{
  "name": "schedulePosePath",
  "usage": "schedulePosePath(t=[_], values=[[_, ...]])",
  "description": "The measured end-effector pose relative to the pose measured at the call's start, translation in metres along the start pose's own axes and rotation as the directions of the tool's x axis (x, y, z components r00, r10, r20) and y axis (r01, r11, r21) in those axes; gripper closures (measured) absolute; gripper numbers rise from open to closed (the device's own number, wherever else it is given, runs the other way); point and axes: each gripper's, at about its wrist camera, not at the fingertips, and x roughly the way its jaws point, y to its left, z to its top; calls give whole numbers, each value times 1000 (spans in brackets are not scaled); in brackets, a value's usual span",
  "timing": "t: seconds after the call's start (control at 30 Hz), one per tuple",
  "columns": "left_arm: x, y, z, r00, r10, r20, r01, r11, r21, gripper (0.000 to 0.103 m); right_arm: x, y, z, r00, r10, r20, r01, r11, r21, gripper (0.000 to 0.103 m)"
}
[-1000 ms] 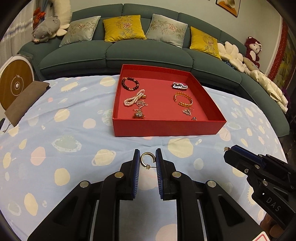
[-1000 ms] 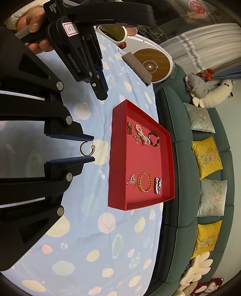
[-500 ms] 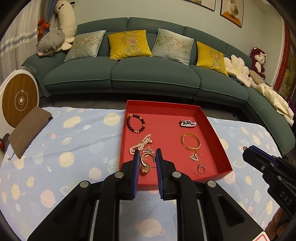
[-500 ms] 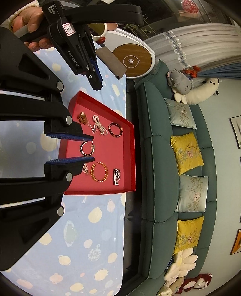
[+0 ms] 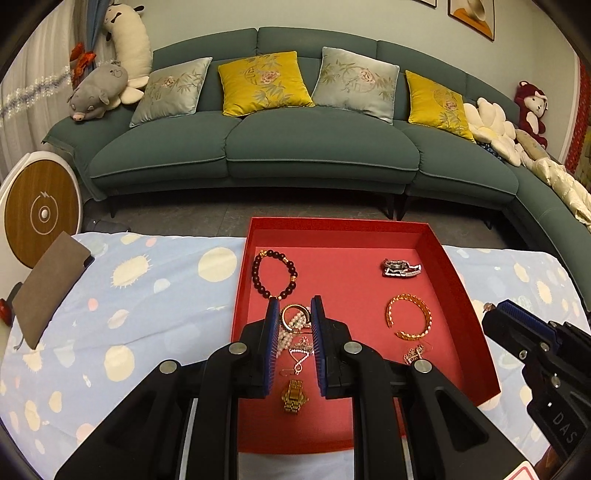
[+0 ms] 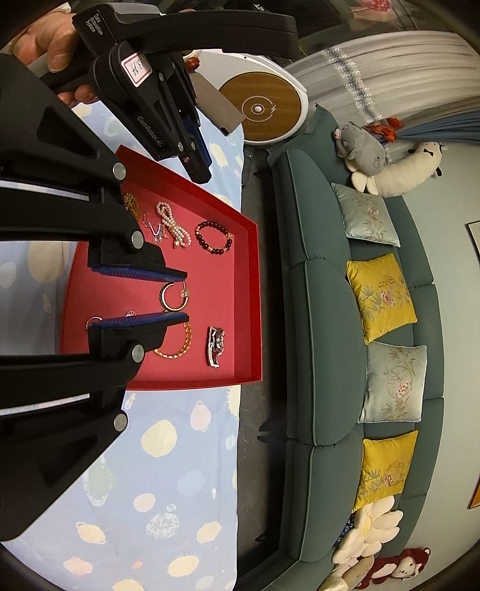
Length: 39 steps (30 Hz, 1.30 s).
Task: Organize jewelry
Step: 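Carry both gold hoops into the red box and open both tools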
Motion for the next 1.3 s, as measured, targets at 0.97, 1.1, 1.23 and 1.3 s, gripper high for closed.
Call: schedulePosePath(t=[0.97,1.1,1.23,1.3], values=[[65,-18,15,999,44,-13,-44,999,-17,88,66,-23,11,998,63,-18,-61,995,81,87],[71,-23,11,999,49,-19,-49,999,0,88,74,-27,9,998,62,-24,-60,994,89,87],[77,-25,8,998,59,-27,-59,998,8,88,79,-30,5,998,56,-31,-53,995,87,87],[80,-26,6,998,62,-31,-62,998,10,88,83,-29,5,998,50,-32,-47,996,80,87]])
